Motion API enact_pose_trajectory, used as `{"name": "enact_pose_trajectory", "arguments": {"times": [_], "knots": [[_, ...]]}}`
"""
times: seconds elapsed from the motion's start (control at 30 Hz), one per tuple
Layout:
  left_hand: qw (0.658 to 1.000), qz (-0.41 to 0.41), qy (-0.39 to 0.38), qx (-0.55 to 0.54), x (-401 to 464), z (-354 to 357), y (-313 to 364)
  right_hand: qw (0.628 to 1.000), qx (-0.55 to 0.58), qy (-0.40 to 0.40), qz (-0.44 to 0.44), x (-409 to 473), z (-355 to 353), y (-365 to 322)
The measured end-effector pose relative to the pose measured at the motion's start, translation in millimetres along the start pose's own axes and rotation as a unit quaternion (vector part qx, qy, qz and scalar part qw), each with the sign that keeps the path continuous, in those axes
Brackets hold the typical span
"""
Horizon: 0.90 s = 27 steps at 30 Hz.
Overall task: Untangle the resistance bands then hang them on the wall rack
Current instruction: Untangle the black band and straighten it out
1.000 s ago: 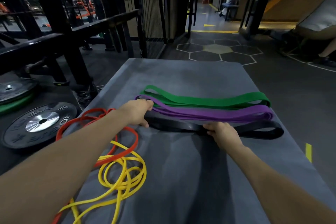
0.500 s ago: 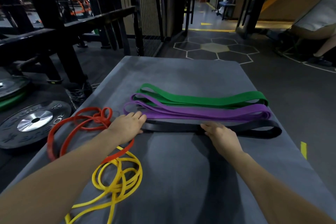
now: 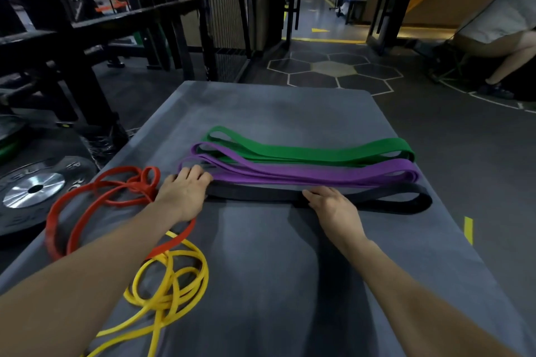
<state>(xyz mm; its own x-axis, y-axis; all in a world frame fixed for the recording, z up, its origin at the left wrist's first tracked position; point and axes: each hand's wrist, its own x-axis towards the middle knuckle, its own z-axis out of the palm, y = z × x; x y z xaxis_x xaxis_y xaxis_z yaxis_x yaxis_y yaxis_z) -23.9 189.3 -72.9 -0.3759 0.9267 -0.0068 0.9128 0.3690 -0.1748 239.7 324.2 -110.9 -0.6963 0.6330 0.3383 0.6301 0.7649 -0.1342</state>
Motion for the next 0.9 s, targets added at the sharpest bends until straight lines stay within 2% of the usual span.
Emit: {"name": "enact_pose_trajectory", "arguments": {"times": [0.1, 0.17, 0.27, 0.4, 0.47, 0.6, 0.7, 0.77, 0.9], "knots": [[0.996, 0.049, 0.050, -0.063, -7.0, -4.9, 1.5, 0.999, 0.031, 0.002, 0.009, 1.9, 0.6, -2.4], [0.980, 0.132, 0.114, -0.099, -14.5, -13.8, 3.6, 1.000, 0.023, 0.009, 0.002, 3.5, 1.6, -3.3], [0.963, 0.225, 0.134, -0.059, -18.6, -15.3, 6.6, 1.000, 0.007, 0.007, -0.009, 4.1, 0.3, -7.9], [0.980, 0.168, 0.053, -0.090, -19.6, -5.8, 10.7, 1.000, 0.004, 0.002, -0.025, 1.7, -7.8, -16.0], [0.982, 0.155, 0.050, -0.098, -18.9, -7.2, 11.3, 1.000, 0.014, -0.004, -0.028, 2.1, -11.5, -19.2], [0.967, 0.135, 0.092, -0.197, -34.5, -16.3, 4.6, 0.997, 0.070, -0.013, -0.023, 4.0, -29.0, -40.2], [0.939, 0.067, 0.147, -0.303, -66.0, -20.7, -5.5, 0.994, 0.107, -0.023, -0.029, -2.8, -40.7, -68.2], [0.926, 0.020, 0.160, -0.342, -93.6, -19.6, -11.9, 0.987, 0.143, -0.059, -0.034, -10.4, -44.4, -91.6], [0.921, -0.053, 0.163, -0.350, -150.9, -6.1, -24.3, 0.965, 0.210, -0.156, -0.033, -29.9, -37.5, -137.7]]}}
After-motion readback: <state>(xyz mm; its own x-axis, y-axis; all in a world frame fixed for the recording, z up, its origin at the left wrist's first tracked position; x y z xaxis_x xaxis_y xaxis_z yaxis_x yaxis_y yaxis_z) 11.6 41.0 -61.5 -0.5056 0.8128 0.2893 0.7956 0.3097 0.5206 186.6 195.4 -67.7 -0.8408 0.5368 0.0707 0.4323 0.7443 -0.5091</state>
